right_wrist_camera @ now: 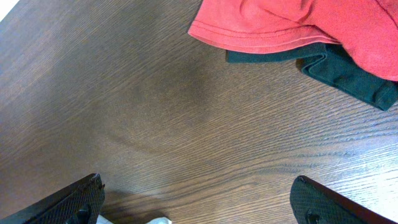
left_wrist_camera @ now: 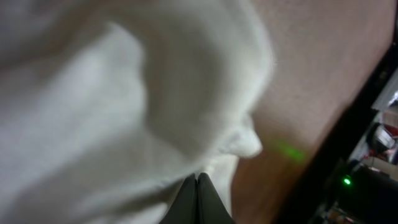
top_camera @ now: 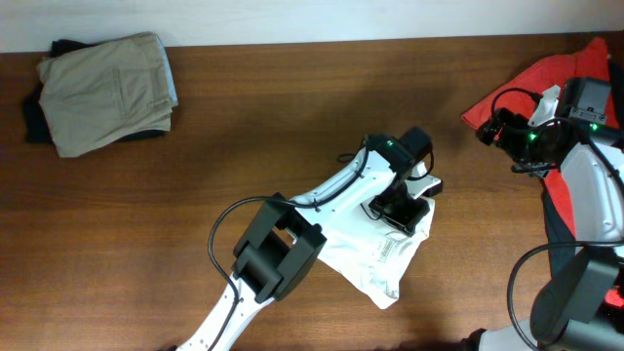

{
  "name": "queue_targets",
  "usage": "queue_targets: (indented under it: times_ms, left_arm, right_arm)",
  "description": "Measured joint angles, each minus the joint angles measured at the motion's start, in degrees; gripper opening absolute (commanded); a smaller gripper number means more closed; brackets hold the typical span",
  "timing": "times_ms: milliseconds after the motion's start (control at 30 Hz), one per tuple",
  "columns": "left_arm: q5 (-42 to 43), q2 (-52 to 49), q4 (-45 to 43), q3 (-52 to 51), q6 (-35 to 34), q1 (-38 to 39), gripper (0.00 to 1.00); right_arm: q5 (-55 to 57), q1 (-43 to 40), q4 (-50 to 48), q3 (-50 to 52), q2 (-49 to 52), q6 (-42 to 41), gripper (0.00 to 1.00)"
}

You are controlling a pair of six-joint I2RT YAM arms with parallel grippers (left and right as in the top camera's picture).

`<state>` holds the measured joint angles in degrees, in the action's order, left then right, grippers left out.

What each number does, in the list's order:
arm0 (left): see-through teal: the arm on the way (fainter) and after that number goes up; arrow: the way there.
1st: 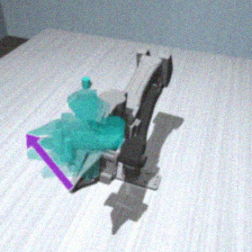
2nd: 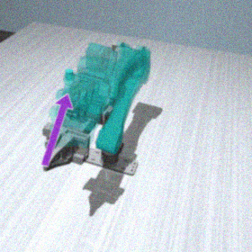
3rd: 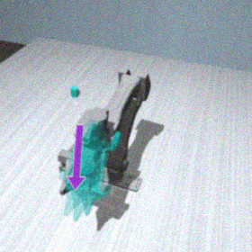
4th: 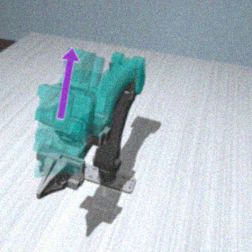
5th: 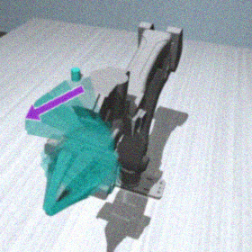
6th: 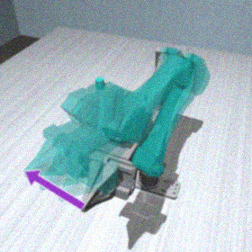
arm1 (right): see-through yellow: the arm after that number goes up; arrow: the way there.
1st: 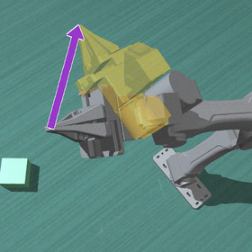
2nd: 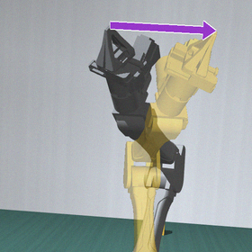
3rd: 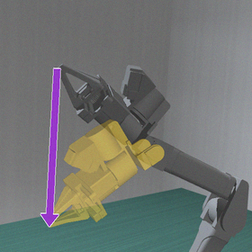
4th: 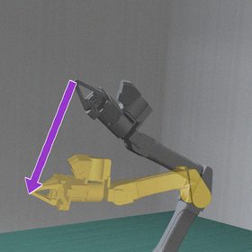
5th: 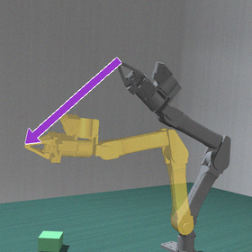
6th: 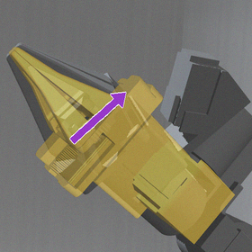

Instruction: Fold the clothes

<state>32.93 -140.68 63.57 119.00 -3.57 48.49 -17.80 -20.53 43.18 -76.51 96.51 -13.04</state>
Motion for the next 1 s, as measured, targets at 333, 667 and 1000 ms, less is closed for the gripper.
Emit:
queue_targets:
  times_ms: [333,667,1000]
  left_arm:
    - [3.8,-1.4,-7.3,-1.6,-0.6,-0.2,0.01]
    - [5.7,-2.5,-17.1,-1.8,-0.6,-0.7,0.07]
    - [7.2,-2.5,-14.8,2.3,-0.5,-1.5,0.64]
  right_arm:
    - [0.0,0.0,0.0,0.0,0.0,0.0,0.99]
    - [0.0,0.0,0.0,0.0,0.0,0.0,0.99]
    - [0.0,0.0,0.0,0.0,0.0,0.0,0.98]
